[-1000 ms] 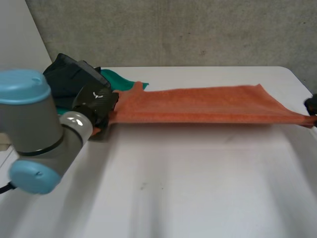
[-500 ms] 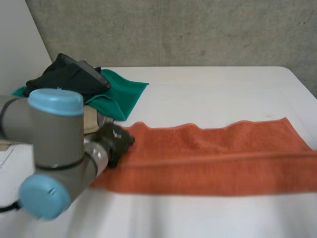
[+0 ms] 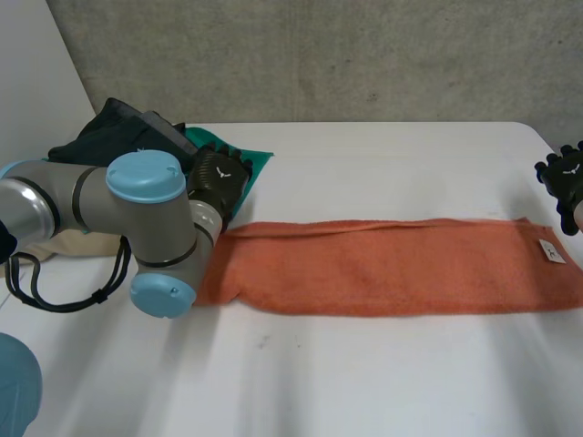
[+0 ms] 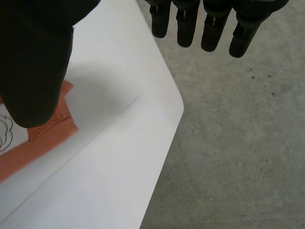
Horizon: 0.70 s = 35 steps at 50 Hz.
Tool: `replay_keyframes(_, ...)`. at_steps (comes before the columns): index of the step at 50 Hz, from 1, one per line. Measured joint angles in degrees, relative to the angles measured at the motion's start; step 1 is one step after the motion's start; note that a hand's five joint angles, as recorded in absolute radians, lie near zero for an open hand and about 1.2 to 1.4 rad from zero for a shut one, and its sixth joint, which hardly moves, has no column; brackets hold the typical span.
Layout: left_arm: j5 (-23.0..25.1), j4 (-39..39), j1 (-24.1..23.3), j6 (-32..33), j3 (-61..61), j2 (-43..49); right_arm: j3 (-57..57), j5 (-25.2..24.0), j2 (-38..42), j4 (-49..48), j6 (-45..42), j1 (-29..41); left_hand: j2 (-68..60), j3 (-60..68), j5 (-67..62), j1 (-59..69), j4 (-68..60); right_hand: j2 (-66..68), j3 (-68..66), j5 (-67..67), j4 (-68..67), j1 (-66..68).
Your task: Fold the laundry.
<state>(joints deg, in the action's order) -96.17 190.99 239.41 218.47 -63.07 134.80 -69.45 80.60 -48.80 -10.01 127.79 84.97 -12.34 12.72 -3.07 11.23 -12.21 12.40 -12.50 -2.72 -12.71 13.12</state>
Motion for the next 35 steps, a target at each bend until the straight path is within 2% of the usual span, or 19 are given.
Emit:
replay_keyframes(8,-0.61,0.72,-1.39,-1.76,-4.90,-5.92,-3.32,-0.37,-5.04,3.46,6.52,-0.71,0.51,-0.44,0.29,0.00,0.58,-0.08,0.20,0.00,0.37,0.00)
replay_keyframes(15,-0.54,0.73,-1.89,-3.19,-13.34,-12.85,-10.65,-7.21,-10.32,12.79,6.57,-5.29,0.51,-0.44,0.29,0.00,0.58,0.06,0.01,-0.13,0.21,0.05)
replay_keyframes(16,-0.49,0.79,-1.90,-3.50,-15.31,-13.91,-12.51,-9.34,-11.03,14.38,5.92,-6.98,0.51,-0.44,0.29,0.00,0.58,0.20,-0.47,-0.59,-0.38,0.22)
replay_keyframes(20,-0.37,1.06,-1.89,-4.35,-19.11,-15.41,-16.67,-13.54,-11.93,16.14,3.47,-11.32,0.51,-0.44,0.29,0.00,0.58,5.15,-5.20,-5.15,-4.77,3.86)
replay_keyframes(25,-0.26,1.60,-1.83,-5.29,-21.16,-15.70,-19.63,-15.43,-11.64,14.58,0.87,-14.38,0.51,-0.44,0.29,0.00,0.58,8.06,-9.34,-9.52,-8.96,8.53)
replay_keyframes(27,-0.25,1.75,-1.78,-5.60,-21.41,-15.64,-20.27,-15.49,-11.03,13.12,0.27,-15.00,0.51,-0.44,0.29,0.00,0.58,19.29,-19.88,-19.04,-18.70,19.13)
replay_keyframes(29,-0.24,1.90,-1.74,-5.87,-21.48,-15.57,-20.56,-15.39,-10.10,11.25,-0.04,-15.62,0.51,-0.44,0.29,0.00,0.58,39.15,-38.86,-38.33,-38.45,39.74)
replay_keyframes(31,-0.24,2.02,-1.74,-6.02,-21.46,-15.56,-20.44,-15.15,-9.20,9.55,-0.07,-16.23,0.51,-0.44,0.29,0.00,0.58,52.37,-51.52,-50.45,-51.30,49.82)
replay_keyframes(35,-0.24,2.19,-1.74,-6.15,-21.30,-16.07,-19.27,-14.34,-7.75,7.21,0.07,-17.72,0.51,-0.44,0.29,0.00,0.58,55.01,-55.39,-52.95,-55.65,49.93)
